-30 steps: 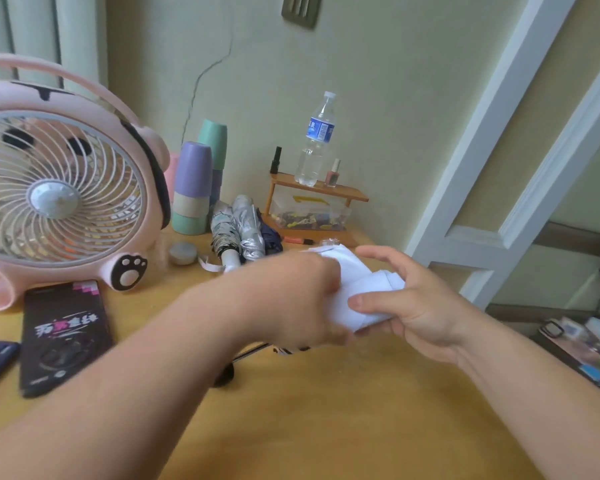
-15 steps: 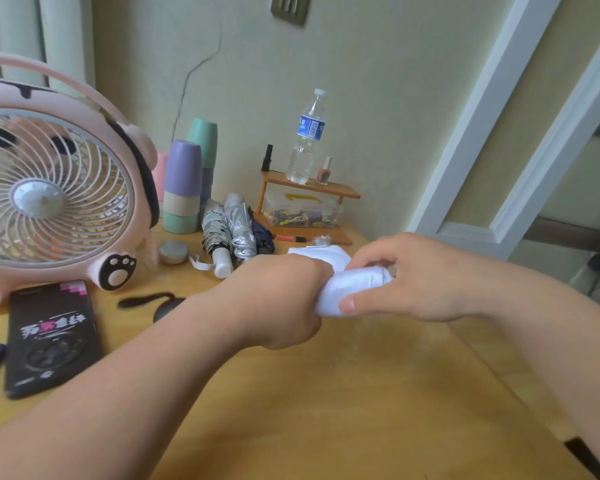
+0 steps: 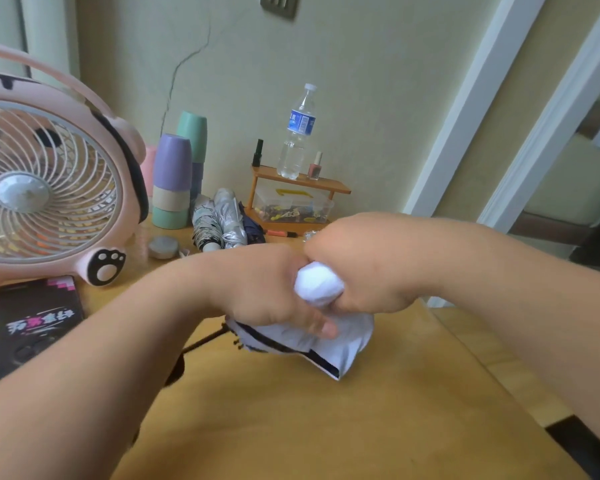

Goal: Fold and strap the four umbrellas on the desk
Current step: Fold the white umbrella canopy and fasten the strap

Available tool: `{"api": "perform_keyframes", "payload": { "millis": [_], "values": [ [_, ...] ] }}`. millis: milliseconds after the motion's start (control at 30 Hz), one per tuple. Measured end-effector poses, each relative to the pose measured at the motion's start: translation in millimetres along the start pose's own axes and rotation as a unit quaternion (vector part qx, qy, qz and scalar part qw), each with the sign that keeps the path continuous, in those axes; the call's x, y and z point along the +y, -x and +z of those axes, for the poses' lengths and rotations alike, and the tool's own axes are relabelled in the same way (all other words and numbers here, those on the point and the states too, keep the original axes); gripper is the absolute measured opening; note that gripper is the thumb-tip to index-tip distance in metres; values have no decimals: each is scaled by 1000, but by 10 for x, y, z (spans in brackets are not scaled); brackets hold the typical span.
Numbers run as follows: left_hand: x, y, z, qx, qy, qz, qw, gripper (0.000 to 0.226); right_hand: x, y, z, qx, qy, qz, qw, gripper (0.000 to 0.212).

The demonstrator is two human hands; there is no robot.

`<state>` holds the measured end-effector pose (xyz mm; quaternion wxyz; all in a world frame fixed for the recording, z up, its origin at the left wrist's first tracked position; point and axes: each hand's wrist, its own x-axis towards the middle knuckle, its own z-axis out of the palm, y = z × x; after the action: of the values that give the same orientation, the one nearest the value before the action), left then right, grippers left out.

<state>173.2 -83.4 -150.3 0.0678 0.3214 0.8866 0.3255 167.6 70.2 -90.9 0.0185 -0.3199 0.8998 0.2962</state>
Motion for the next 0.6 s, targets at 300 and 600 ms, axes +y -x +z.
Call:
{"api": "perform_keyframes", "payload": {
  "millis": [300, 600],
  "values": [
    [14, -17, -24, 40, -74, -60, 995, 68, 159, 83, -217, -87, -255, 3, 963, 42],
    [-12, -79, -34, 223, -85, -68, 969, 77, 454, 88, -72, 115, -516, 25, 849, 32]
  ]
}}
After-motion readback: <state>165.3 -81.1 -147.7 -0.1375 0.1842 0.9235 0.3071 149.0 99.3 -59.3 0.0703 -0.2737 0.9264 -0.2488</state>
